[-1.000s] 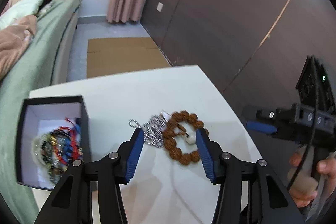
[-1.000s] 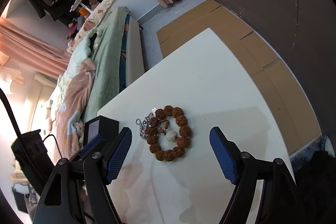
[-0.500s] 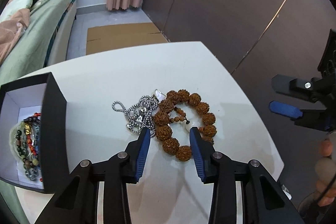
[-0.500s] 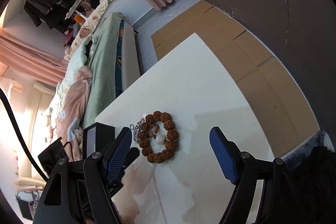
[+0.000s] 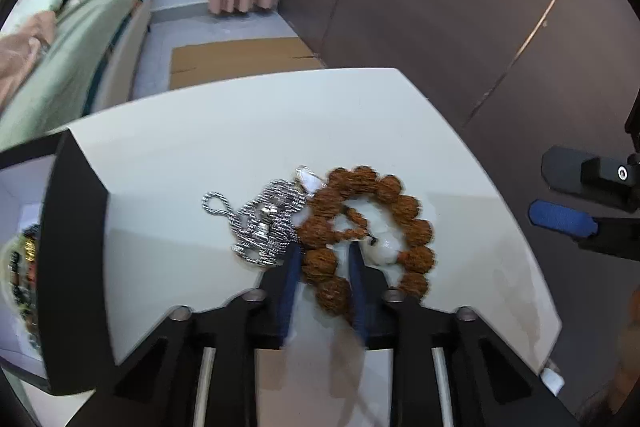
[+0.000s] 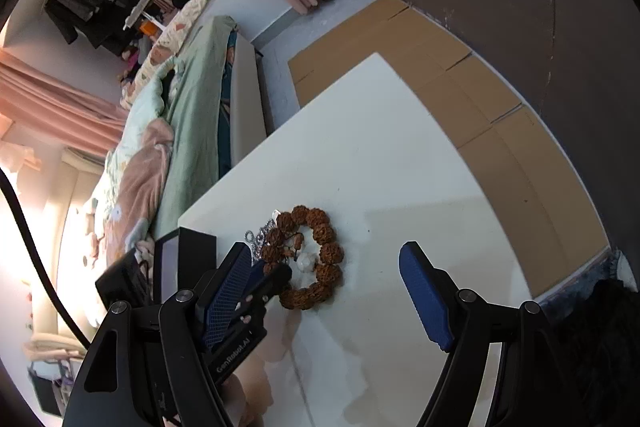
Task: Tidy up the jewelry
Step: 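Lower the left gripper onto the brown bead bracelet and close on it, then carry the brown bead bracelet with the left gripper into the box and release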
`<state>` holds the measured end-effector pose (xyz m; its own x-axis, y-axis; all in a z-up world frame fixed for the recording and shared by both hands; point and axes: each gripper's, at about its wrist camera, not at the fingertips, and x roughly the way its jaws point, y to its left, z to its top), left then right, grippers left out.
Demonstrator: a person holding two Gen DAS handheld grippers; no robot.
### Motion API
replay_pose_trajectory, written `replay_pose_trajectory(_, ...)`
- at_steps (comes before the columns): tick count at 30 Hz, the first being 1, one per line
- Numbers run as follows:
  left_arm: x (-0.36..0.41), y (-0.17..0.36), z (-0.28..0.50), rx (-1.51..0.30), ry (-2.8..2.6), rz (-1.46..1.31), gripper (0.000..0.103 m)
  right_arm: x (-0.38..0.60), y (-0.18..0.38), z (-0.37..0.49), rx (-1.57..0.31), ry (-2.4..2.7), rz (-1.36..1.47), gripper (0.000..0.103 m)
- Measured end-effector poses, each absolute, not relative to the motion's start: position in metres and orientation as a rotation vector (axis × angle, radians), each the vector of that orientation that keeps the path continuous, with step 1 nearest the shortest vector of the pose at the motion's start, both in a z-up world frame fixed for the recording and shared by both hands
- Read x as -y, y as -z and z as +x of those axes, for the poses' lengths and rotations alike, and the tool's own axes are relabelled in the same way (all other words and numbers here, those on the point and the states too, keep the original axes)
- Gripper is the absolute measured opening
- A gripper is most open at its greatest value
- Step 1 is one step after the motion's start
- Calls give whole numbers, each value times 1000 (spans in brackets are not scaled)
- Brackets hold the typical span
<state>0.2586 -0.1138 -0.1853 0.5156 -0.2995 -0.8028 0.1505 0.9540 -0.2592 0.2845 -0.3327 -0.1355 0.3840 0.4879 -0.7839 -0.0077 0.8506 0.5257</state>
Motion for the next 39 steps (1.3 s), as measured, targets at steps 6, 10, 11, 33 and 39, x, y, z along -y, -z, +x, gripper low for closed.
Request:
replay_pose_trajectory(6,106,173,256,-975,302,-218,20,331,146,291,-1173,-316,493,77)
replay_pose_trajectory(10,100,152,251,-910,388,-266,20,328,145,291,-1165,-314,501,77)
replay_pose_trajectory(11,98,149,249,-901,398,-270,20,328,146,292,-1165,-315,499,77)
replay_pose_trajectory(33,17,80,226,-709,388,-421,19,280,148,294,-1168,-384,427,68)
replay_pose_trajectory(39,-10,77,224,-697,341,-442,19,249,157,296,-1196,-445,392,48)
